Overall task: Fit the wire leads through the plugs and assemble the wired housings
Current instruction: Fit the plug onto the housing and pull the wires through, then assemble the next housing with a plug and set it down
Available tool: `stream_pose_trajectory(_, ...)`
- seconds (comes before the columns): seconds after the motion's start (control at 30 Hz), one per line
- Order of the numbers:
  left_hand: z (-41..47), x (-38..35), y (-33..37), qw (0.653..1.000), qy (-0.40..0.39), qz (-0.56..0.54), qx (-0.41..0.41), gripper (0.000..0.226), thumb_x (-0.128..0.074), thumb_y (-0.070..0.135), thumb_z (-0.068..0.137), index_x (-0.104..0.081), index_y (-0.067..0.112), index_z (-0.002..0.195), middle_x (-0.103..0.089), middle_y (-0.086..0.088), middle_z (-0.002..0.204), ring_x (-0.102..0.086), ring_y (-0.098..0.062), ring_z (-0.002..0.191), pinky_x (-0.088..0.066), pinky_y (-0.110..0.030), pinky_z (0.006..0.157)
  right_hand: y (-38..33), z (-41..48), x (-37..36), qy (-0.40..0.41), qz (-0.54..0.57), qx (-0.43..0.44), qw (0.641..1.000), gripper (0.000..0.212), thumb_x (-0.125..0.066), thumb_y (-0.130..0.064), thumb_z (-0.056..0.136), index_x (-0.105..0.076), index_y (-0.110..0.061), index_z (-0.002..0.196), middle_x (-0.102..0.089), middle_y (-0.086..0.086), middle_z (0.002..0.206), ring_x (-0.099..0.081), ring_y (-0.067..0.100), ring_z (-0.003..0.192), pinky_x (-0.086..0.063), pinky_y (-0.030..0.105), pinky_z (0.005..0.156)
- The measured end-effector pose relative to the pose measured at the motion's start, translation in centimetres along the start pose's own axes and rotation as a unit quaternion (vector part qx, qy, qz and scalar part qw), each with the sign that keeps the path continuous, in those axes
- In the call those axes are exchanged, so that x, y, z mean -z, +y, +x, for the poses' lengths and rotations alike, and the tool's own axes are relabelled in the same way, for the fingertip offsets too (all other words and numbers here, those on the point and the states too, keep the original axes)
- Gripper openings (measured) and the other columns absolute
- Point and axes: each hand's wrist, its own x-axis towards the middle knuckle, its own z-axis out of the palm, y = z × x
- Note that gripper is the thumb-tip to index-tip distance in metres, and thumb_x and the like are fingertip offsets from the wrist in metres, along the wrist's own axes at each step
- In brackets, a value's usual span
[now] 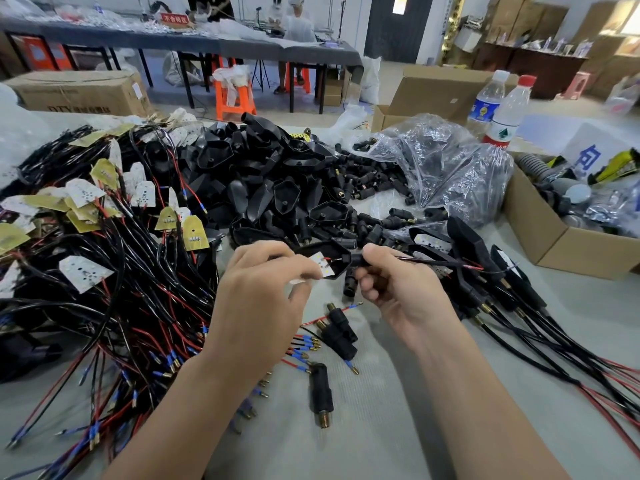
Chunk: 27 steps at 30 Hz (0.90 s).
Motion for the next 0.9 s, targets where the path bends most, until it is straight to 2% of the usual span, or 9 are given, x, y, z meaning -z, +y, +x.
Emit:
stream_pose_trajectory(0.1,0.2,0.4,0.1,0.986,-0.043,-0.096,0.132,0.04,-0.087,0.014,0.076,-0.074,0.038,0.106,-0.066,0.024,0.104,-0.062,0.004,0.103,-0.038,-0.002,0.092,0.0,0.0,0.1,-0.006,-0.016,0.007,1.0,0.014,-0.07,-0.01,0.091,-0.068,-0.009,0.077,-0.064,0.01,0.062,-0.052,0.012,0.047,-0.041,0.019,0.042)
stream_pose_trajectory(0.17,0.7,0.5,-0.2,0.964,-0.048,-0.143,0.22,0.057,-0.087,0.027,0.075,-0.064,0.047,0.124,-0.065,0.029,0.114,-0.06,0.009,0.108,-0.043,-0.008,0.092,-0.1,-0.1,0.2,-0.017,-0.02,0.015,1.0,0.018,-0.07,-0.009,0.091,-0.069,-0.011,0.073,-0.063,0.01,0.061,-0.05,0.012,0.047,-0.038,0.019,0.042)
stream_pose_trajectory(0.23,1.1,0.7,-0.5,0.921,-0.085,-0.227,0.304,0.067,-0.086,0.033,0.072,-0.058,0.05,0.129,-0.063,0.029,0.12,-0.06,0.01,0.111,-0.047,-0.017,0.093,-0.1,-0.1,0.2,-0.022,-0.018,0.021,0.999,0.026,-0.068,-0.007,0.091,-0.072,-0.014,0.066,-0.062,0.009,0.06,-0.049,0.011,0.046,-0.037,0.018,0.041)
stream_pose_trajectory(0.3,1.1,0.5,-0.7,0.863,-0.128,-0.339,0.352,0.053,-0.084,0.016,0.078,-0.066,0.046,0.119,-0.071,0.023,0.117,-0.067,0.003,0.109,-0.053,-0.03,0.097,-0.2,-0.2,0.3,-0.028,-0.026,0.025,0.999,0.025,-0.068,-0.005,0.09,-0.074,-0.014,0.068,-0.062,0.01,0.061,-0.049,0.011,0.047,-0.037,0.017,0.042)
stream_pose_trajectory(0.37,1.1,0.2,-0.8,0.821,-0.15,-0.399,0.381,0.047,-0.075,-0.005,0.084,-0.077,0.036,0.107,-0.079,0.006,0.107,-0.076,-0.016,0.1,-0.058,-0.041,0.095,-0.2,-0.2,0.4,-0.046,-0.042,0.029,0.998,0.019,-0.068,-0.004,0.089,-0.075,-0.011,0.073,-0.063,0.01,0.064,-0.049,0.012,0.049,-0.038,0.017,0.044)
stream_pose_trajectory(0.47,1.2,0.4,-1.4,0.784,-0.145,-0.448,0.405,0.047,-0.072,-0.012,0.082,-0.082,0.031,0.098,-0.08,-0.007,0.102,-0.078,-0.028,0.093,-0.062,-0.033,0.08,0.0,-0.3,0.3,-0.055,-0.044,0.031,0.997,0.012,-0.068,-0.002,0.09,-0.076,-0.007,0.083,-0.064,0.012,0.066,-0.051,0.013,0.05,-0.04,0.018,0.045)
stream_pose_trajectory(0.53,1.3,0.5,-1.7,0.775,-0.143,-0.462,0.406,0.04,-0.075,-0.009,0.081,-0.082,0.025,0.099,-0.08,-0.009,0.101,-0.078,-0.027,0.091,-0.062,-0.029,0.077,0.2,-0.2,0.0,-0.036,-0.03,0.037,0.998,0.008,-0.069,-0.006,0.091,-0.076,-0.004,0.091,-0.065,0.011,0.066,-0.051,0.013,0.051,-0.041,0.019,0.045)
stream_pose_trajectory(0.67,1.1,0.0,-1.3,0.796,-0.134,-0.437,0.397,0.035,-0.08,-0.004,0.08,-0.078,0.022,0.104,-0.081,-0.006,0.095,-0.076,-0.013,0.079,-0.061,-0.023,0.073,0.2,-0.1,-0.6,0.014,0.002,0.037,0.999,0.02,-0.063,-0.019,0.1,-0.07,-0.003,0.089,-0.066,0.01,0.065,-0.053,0.014,0.049,-0.041,0.022,0.044)
stream_pose_trajectory(0.9,1.1,-0.1,-2.0,0.773,-0.114,-0.44,0.442,0.041,-0.078,-0.016,0.074,-0.076,0.014,0.101,-0.08,-0.009,0.091,-0.078,-0.022,0.074,-0.059,-0.022,0.062,0.2,-0.8,-1.2,-0.038,-0.069,0.081,0.994,0.028,-0.053,-0.016,0.105,-0.071,-0.005,0.087,-0.066,0.015,0.069,-0.053,0.017,0.052,-0.042,0.024,0.046)
